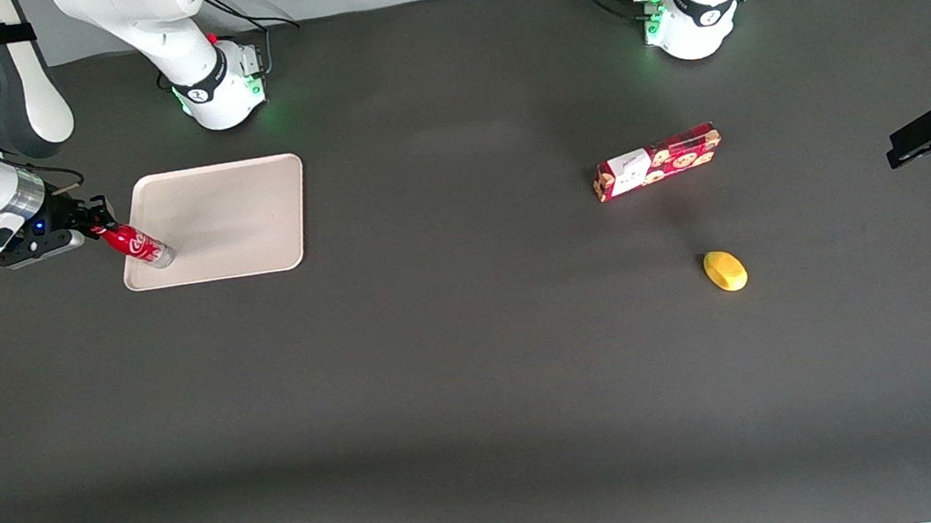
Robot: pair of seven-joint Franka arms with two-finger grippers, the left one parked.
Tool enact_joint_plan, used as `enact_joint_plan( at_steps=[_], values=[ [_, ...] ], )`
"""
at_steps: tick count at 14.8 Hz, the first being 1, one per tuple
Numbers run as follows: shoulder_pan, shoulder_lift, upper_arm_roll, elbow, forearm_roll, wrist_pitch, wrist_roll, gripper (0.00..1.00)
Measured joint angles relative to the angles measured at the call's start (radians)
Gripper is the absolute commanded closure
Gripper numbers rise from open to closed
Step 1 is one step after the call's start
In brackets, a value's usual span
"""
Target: Place coke bottle on tray
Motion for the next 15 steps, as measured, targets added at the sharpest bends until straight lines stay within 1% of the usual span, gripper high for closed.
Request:
enact_joint_plan(
  at_steps=[6,7,9,10,12,13,15],
  values=[
    [0.000,-0.001,-0.027,0.020,0.000,0.009,0.002,0.00],
    [0.001,-0.002,-0.026,0.042,0.000,-0.005,0.002,0.00],
    [0.005,-0.008,-0.021,0.131,0.002,-0.083,0.002,0.00],
    [0.011,-0.011,-0.012,0.191,0.022,-0.129,0.002,0.00],
    [0.017,-0.015,0.040,0.317,0.078,-0.199,0.005,0.00],
    [0.019,-0.015,0.079,0.378,0.091,-0.219,0.035,0.00],
    [0.026,-0.012,0.154,0.493,0.096,-0.270,0.136,0.00]
  ],
)
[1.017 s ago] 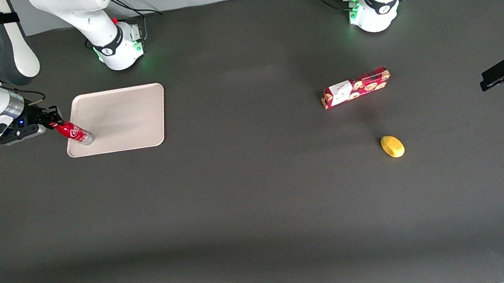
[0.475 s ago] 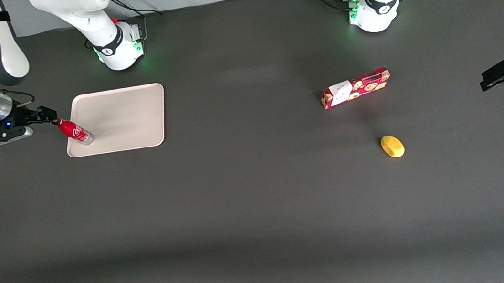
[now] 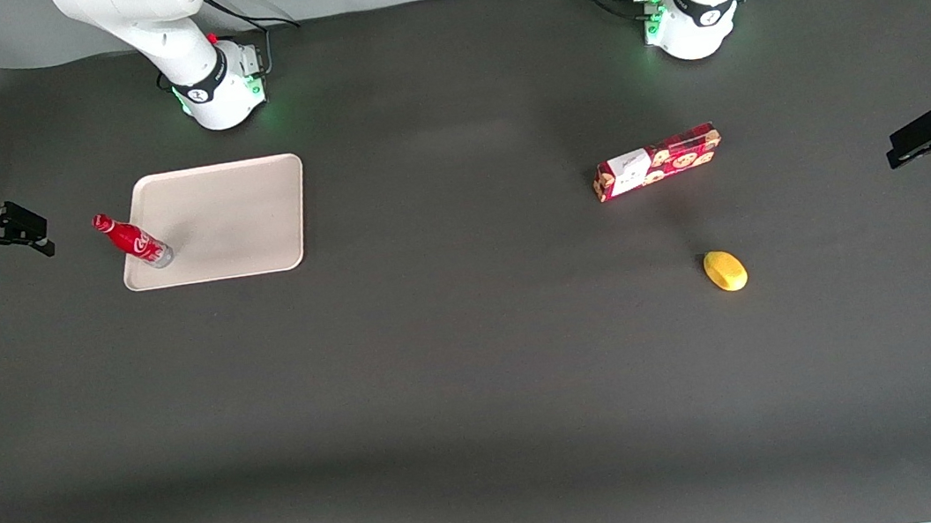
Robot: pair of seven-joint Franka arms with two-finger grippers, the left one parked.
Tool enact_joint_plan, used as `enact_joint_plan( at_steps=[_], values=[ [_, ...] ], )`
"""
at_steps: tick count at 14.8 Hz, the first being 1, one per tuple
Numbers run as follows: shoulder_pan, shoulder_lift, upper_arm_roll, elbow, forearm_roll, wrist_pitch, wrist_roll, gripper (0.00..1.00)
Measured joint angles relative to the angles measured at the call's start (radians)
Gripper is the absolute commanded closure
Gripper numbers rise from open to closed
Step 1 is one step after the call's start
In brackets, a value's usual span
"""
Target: Place coke bottle on tray
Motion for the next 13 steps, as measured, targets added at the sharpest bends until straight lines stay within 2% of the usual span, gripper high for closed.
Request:
enact_joint_plan(
  at_steps=[4,8,13],
  values=[
    [0.010,0.091,0.096,0.277,0.002,-0.182,0.159,0.00],
    [0.010,0.240,0.107,0.534,0.039,-0.282,0.248,0.00],
    [0.016,0.306,0.117,0.614,0.045,-0.307,0.282,0.00]
  ],
)
